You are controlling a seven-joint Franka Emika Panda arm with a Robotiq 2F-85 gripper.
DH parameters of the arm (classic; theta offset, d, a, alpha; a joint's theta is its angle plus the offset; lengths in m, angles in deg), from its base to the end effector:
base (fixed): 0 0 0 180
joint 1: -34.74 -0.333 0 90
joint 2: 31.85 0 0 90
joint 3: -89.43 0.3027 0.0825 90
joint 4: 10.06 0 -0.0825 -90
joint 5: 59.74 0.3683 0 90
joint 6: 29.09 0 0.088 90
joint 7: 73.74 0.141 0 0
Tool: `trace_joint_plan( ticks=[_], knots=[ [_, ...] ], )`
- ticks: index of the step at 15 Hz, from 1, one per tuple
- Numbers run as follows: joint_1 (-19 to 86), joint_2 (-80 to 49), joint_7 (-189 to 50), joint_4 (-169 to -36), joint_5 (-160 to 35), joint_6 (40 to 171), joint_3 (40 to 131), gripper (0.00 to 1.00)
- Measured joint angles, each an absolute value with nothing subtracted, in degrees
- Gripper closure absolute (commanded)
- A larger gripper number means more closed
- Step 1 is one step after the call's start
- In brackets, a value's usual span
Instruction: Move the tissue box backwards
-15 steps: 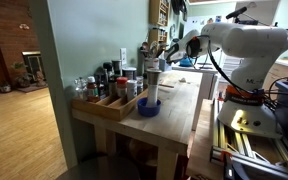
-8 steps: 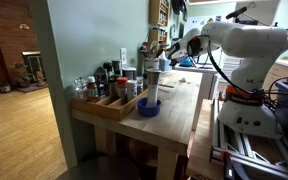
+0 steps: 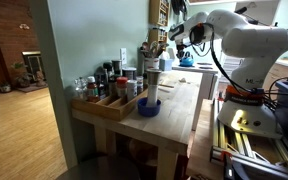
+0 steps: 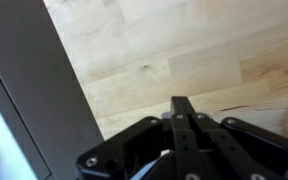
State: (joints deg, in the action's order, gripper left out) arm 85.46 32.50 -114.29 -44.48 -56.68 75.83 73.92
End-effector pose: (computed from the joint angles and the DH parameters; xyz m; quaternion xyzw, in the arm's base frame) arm 0.4202 -0.6671 0.2956 0.9830 -0.1449 -0.0318 0.1085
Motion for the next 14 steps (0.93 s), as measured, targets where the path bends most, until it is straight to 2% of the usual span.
trace_joint_plan(
  ticks=[1,2,7,10,11,13,14],
  knots=[
    [86.0,30.5,-116.0,-44.6,-56.6,71.1,73.9,0.74],
    [86.5,28.6,-117.7,-44.7,-56.6,66.5,74.0,0.73],
    [88.6,19.0,-124.1,-46.7,-53.9,46.5,74.7,0.38],
    [89.8,13.1,-124.9,-49.5,-49.6,39.1,75.3,0.16],
    [90.3,11.1,-124.9,-50.9,-47.8,38.8,75.6,0.32],
    [91.2,7.2,-125.0,-54.2,-44.5,39.3,76.1,0.16],
    [91.5,5.8,-125.2,-55.5,-43.8,39.4,76.2,0.15]
  ],
)
